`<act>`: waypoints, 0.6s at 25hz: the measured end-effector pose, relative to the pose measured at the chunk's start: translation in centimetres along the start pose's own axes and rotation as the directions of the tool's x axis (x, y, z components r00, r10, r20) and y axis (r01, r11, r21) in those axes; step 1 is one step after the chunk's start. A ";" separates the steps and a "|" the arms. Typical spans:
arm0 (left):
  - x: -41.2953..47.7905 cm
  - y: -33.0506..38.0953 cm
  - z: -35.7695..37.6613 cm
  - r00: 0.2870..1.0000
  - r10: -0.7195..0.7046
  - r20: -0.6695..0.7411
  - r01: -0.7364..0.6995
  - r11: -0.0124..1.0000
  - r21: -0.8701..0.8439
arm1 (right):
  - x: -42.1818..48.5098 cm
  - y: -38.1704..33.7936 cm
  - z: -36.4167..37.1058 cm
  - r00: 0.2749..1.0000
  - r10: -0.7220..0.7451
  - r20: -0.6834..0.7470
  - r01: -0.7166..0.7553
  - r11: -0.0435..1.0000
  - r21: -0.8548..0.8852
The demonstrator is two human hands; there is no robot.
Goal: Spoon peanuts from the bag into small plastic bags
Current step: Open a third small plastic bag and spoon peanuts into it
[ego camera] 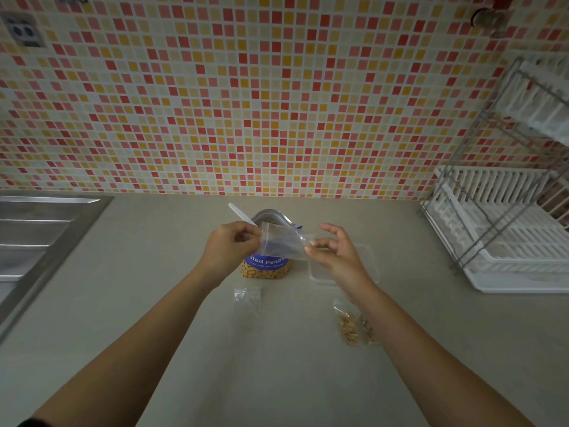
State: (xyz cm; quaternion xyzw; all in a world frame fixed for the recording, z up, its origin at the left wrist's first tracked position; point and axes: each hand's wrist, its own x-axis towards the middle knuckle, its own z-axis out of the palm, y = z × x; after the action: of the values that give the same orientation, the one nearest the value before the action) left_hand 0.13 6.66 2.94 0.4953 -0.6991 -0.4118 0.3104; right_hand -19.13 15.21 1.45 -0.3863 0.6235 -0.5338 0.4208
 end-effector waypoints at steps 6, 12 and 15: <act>0.6 0.7 -0.4 0.999 -0.034 0.037 0.038 0.992 -0.116 | 0.6 -0.4 0.0 1.000 0.011 0.028 -0.015 0.988 0.151; 1.6 0.8 -0.8 1.000 0.006 0.013 -0.006 0.999 -0.041 | 1.7 -0.4 0.6 0.995 0.035 -0.089 -0.011 0.966 0.257; 2.4 1.4 -1.4 1.000 0.010 0.027 -0.010 1.000 -0.008 | 2.3 -0.5 0.6 0.935 -0.276 -0.225 0.233 0.952 -0.200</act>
State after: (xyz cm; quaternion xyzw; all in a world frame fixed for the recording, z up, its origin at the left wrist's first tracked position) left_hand -0.07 4.21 4.87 0.4848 -0.7042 -0.4196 0.3048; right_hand -19.38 12.78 1.65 -0.4280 0.6593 -0.5731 0.2316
